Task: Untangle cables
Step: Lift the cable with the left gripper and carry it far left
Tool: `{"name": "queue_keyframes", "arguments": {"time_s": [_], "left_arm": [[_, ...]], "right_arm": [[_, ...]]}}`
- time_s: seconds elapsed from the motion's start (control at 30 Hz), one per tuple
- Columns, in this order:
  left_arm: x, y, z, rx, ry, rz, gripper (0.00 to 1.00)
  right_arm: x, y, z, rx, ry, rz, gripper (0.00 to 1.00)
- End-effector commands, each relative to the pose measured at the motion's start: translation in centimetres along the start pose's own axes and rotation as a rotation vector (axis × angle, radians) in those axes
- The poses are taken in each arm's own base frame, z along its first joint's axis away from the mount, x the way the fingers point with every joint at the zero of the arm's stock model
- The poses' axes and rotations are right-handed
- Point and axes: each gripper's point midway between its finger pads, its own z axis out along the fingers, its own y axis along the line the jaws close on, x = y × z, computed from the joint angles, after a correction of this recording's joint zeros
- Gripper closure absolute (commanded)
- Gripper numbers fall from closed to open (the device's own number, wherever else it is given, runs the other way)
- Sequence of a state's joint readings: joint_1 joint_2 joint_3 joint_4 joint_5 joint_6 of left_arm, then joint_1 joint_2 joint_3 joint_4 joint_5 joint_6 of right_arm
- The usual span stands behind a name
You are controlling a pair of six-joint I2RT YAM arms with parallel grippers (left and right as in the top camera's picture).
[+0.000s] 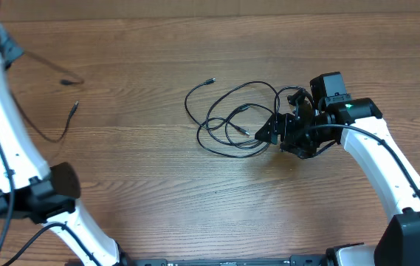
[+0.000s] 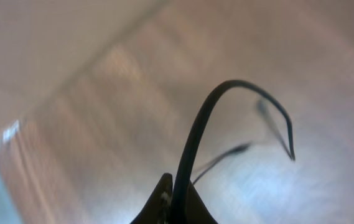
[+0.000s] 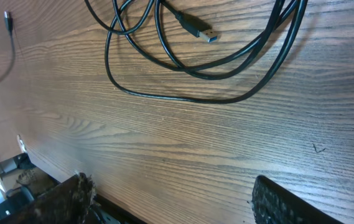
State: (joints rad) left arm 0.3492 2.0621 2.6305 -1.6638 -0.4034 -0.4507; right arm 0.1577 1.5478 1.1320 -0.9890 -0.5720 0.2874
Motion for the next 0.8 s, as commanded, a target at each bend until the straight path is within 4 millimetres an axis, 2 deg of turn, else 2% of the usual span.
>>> {"name": "queue_keyframes", "arguments": {"time_s": [0.0,0.2,0.37,0.53,0.7,0.77], "left_arm": [[3.7,-0.1,2.8,0.087,0.216,0.004,0.96],[9.4,1.9,8.0,-0.055,0.450,0.066,0.96],[13.3,2.7,11.7,-0.133,0.554,0.106,0.96],[15.1,3.1,13.7,-0.159,0.588,0.114,0.96],[14.8,3.7,14.2,-0.160,0.581,0.091,0.95],[14.6,4.0,14.4,-0.160,0.576,0.078,0.90]], "right_arm": [[-0.4,0.2,-0.2,0.000,-0.009,-0.013,0.19],[-0.2,0.1,-0.2,0.002,-0.003,-0.008,0.20],[-0.1,0.1,-0.2,0.003,0.000,-0.006,0.20],[-0.1,0.1,-0.2,0.003,0.000,-0.006,0.20],[-0.1,0.1,-0.2,0.003,0.000,-0.006,0.20],[0.0,0.1,-0.2,0.004,0.003,-0.004,0.20]]}}
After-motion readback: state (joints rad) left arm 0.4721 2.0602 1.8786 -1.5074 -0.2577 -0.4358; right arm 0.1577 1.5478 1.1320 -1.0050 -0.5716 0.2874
